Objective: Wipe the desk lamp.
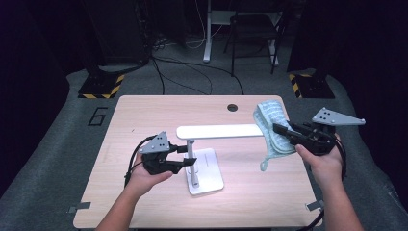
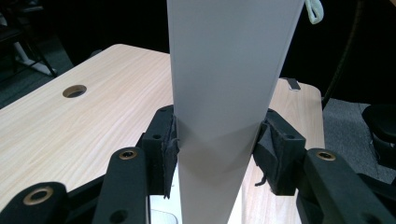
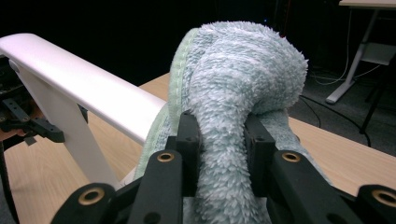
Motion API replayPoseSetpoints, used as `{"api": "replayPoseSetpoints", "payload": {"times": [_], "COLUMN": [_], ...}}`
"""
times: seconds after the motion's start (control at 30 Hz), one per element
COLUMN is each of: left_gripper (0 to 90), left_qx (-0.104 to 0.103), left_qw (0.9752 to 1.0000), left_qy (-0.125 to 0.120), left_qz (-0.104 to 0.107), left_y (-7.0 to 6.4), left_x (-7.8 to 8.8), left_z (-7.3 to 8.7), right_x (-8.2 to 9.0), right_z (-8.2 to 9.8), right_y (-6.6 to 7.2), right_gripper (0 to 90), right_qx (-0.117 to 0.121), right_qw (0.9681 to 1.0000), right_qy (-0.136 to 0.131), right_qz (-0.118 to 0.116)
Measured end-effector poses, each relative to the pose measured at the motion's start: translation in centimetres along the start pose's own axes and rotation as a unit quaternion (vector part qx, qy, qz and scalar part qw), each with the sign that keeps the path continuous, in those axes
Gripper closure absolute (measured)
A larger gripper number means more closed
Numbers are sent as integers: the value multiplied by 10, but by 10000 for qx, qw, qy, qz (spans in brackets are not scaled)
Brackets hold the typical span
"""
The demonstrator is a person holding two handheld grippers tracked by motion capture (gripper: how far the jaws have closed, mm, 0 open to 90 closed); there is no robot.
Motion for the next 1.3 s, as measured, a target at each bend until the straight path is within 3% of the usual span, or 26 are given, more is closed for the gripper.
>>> {"api": "replayPoseSetpoints", "payload": {"times": [0.27, 0.47, 0.67, 0.9, 1.03, 1.3], "left_gripper": [528, 528, 528, 528, 527, 527], "left_qx": [3, 6, 14, 65, 26, -19], "left_qw": [10000, 10000, 10000, 10000, 10000, 9999], "left_qy": [-8, -13, -34, -69, -79, -107], "left_qz": [20, 17, -5, -12, -34, -83], "left_y": [0, 0, 0, 0, 0, 0], "left_x": [-1, -1, -1, 0, 0, 0], "left_z": [0, 0, 0, 1, 1, 1], "right_x": [-18, -38, -62, -90, -98, -93], "right_z": [-9, -20, -34, -50, -54, -51], "right_y": [18, 46, 84, 136, 157, 173], "right_gripper": [726, 727, 727, 727, 726, 722], "right_qx": [135, 350, 592, 925, 1078, 1198], "right_qw": [9993, 9970, 9924, 9844, 9802, 9772], "right_qy": [97, 54, 45, 24, 5, -88], "right_qz": [-320, -683, -1075, -1496, -1662, -1752]}}
Point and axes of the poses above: each handheld gripper's, and its own axes: x roughly backward along the jaws, z roughly out of its underside, y roughly to its left, the point moved 5 cm from there along -x, roughly forward along the jaws, and after that the axes turned 1 degree about z, right-handed, at the moved point
